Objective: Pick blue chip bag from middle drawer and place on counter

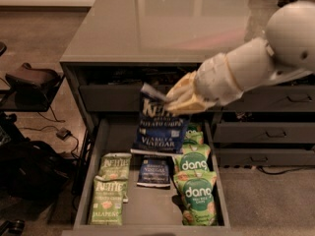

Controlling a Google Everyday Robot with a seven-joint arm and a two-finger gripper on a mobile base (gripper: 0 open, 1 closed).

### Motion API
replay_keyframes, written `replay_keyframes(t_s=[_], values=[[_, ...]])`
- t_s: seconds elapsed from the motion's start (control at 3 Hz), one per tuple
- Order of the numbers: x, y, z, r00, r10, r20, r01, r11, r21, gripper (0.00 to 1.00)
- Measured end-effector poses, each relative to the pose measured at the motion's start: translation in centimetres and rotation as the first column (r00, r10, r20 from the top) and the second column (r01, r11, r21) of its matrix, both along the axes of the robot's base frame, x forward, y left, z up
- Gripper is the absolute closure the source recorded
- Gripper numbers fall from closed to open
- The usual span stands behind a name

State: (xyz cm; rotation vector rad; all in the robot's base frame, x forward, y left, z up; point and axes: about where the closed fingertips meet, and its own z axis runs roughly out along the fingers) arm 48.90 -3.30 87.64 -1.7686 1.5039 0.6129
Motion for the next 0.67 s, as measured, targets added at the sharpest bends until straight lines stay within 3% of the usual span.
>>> replay_keyframes(t_s=[0.33,0.67], values=[[0.65,0.21,6.37,0.9961,-0.073,0.048,0.073,0.997,0.019,1.0],[0.65,0.22,6.37,0.9961,-0.073,0.048,0.073,0.997,0.019,1.0]])
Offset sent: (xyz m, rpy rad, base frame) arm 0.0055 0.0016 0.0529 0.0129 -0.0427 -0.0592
